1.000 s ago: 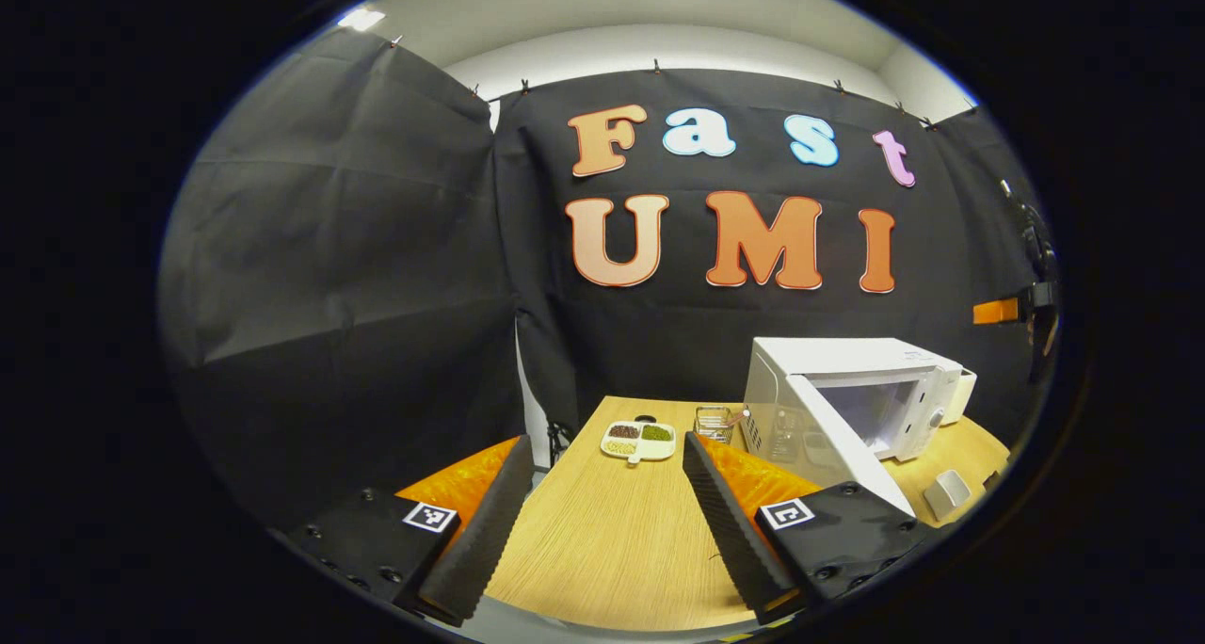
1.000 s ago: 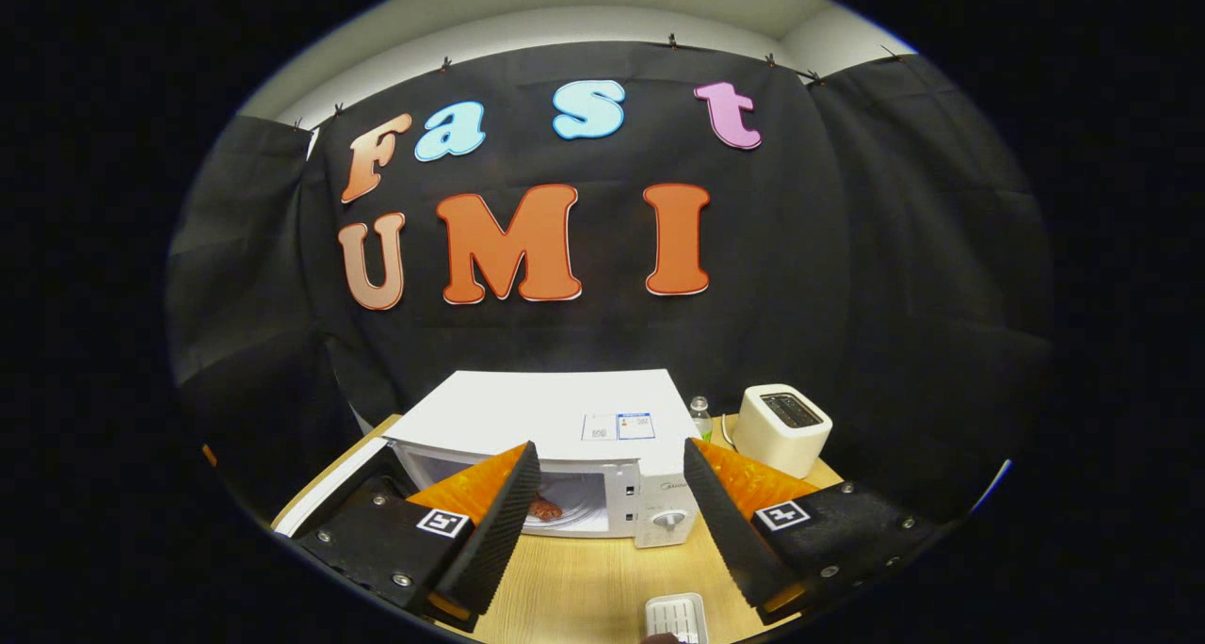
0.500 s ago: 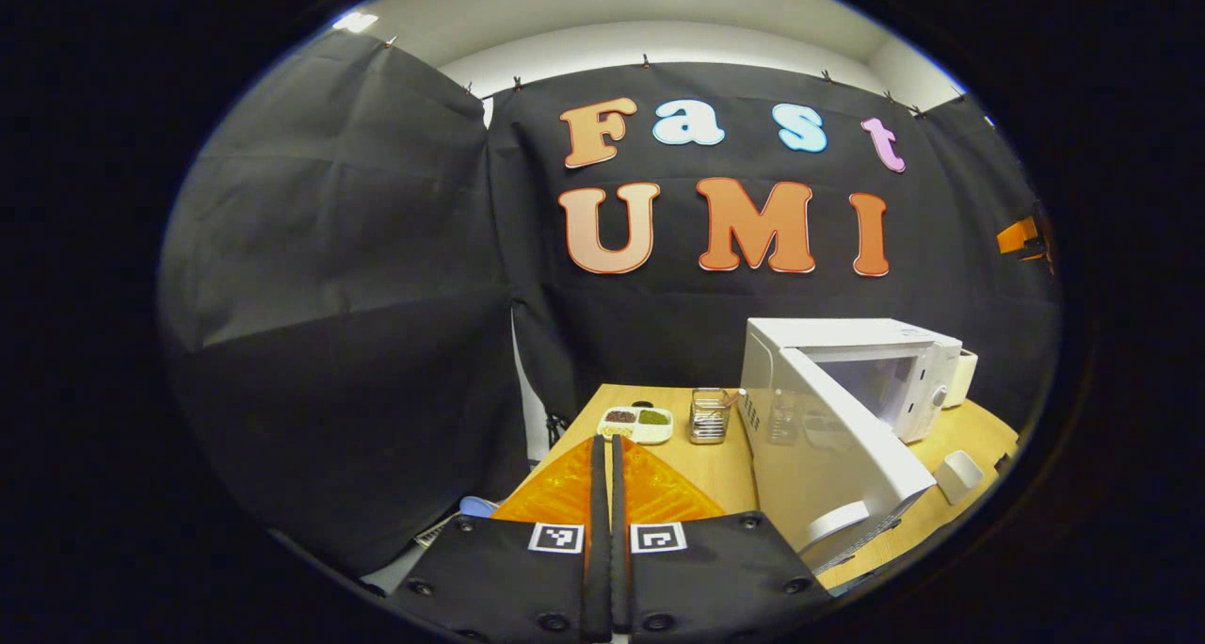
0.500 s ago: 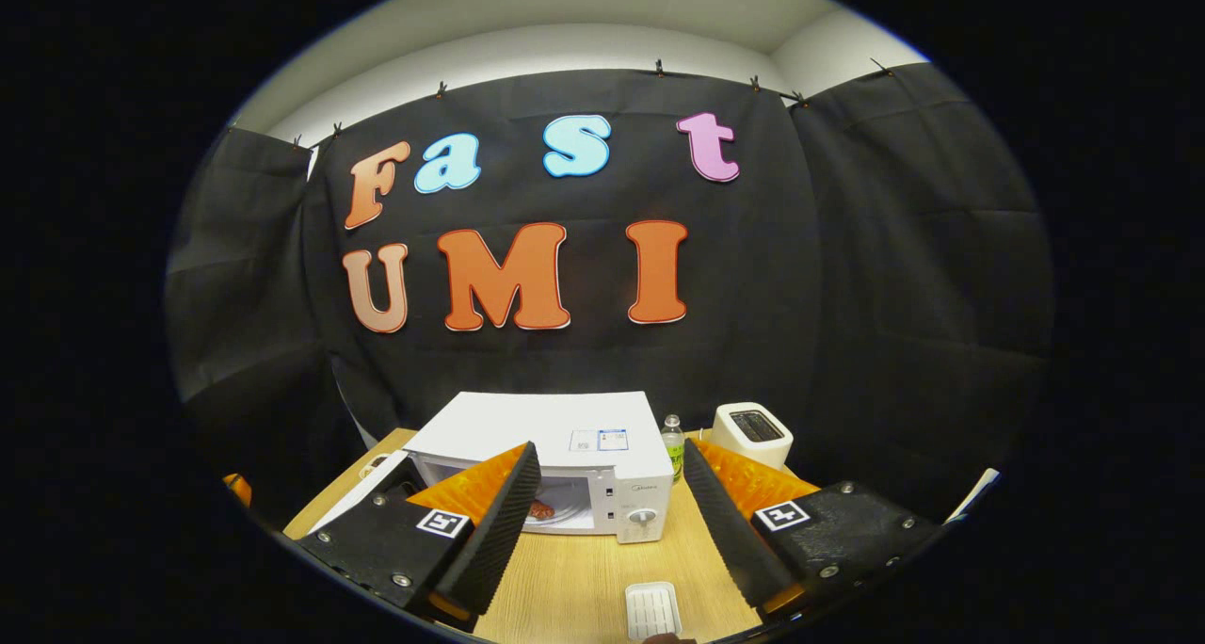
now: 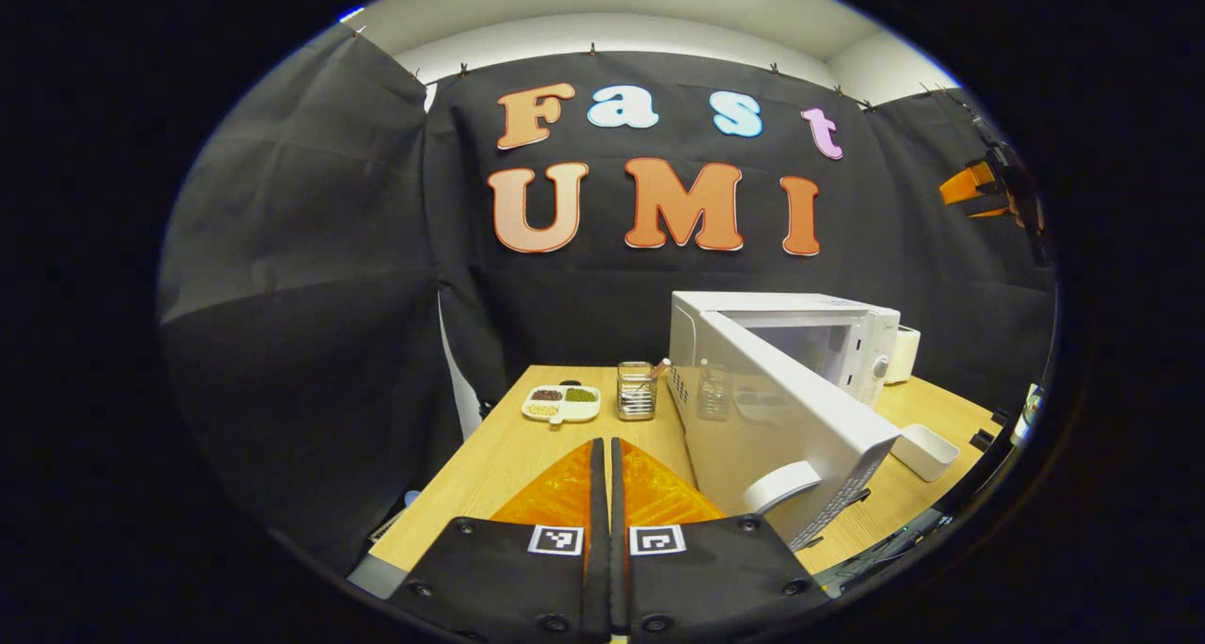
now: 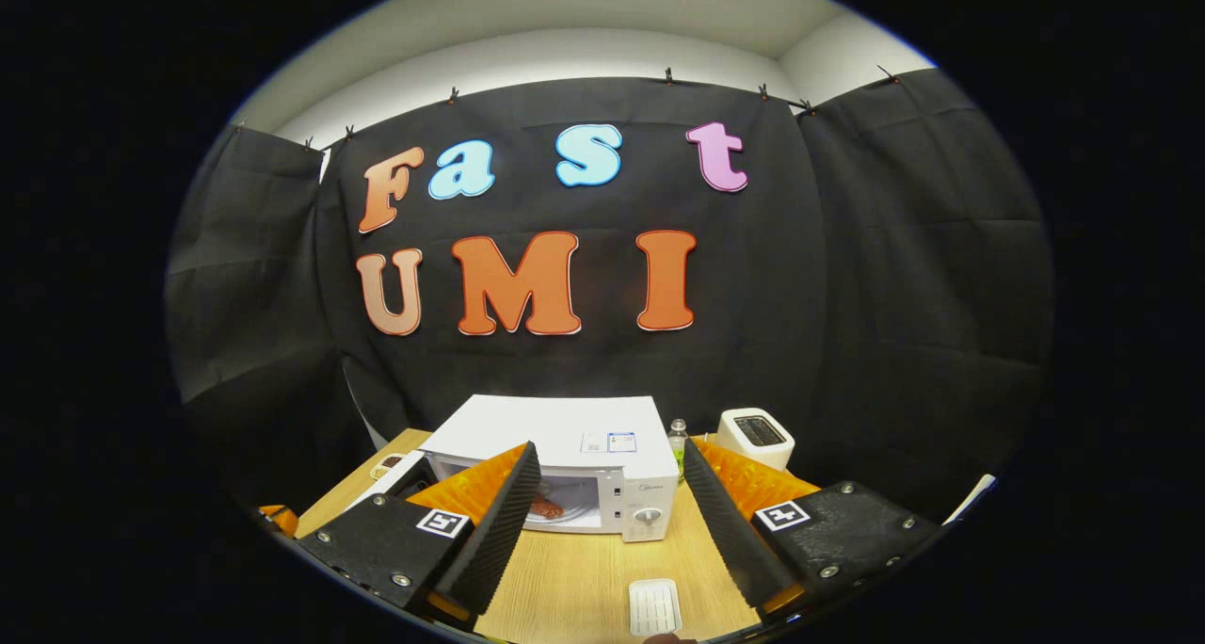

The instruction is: Open the microwave oven with the left hand, put the food in, and close the microwave oven.

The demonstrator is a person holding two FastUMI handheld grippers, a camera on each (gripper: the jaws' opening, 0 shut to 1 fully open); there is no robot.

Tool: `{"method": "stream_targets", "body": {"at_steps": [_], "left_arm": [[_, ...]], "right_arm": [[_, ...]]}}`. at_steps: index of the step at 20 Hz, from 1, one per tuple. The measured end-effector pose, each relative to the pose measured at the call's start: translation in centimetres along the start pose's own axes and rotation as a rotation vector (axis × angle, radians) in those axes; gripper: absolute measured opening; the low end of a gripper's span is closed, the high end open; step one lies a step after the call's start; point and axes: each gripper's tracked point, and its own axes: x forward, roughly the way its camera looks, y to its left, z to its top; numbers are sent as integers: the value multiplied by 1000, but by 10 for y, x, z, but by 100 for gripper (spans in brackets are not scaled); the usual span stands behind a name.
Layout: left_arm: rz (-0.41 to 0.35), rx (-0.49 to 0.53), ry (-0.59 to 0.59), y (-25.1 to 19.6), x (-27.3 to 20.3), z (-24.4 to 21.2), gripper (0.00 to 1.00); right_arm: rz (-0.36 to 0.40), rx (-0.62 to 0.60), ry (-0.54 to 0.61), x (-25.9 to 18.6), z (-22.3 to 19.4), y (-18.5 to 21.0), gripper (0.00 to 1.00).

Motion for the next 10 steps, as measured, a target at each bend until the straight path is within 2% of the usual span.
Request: {"method": "stream_targets", "body": {"at_steps": [2, 10], "left_arm": [[-23, 4, 22, -12, 1, -10, 4], [-123, 33, 78, -58, 3, -22, 4]], "right_arm": [[-7, -4, -2, 0, -1, -3, 95], [-9, 27, 9, 0, -7, -15, 95]]}}
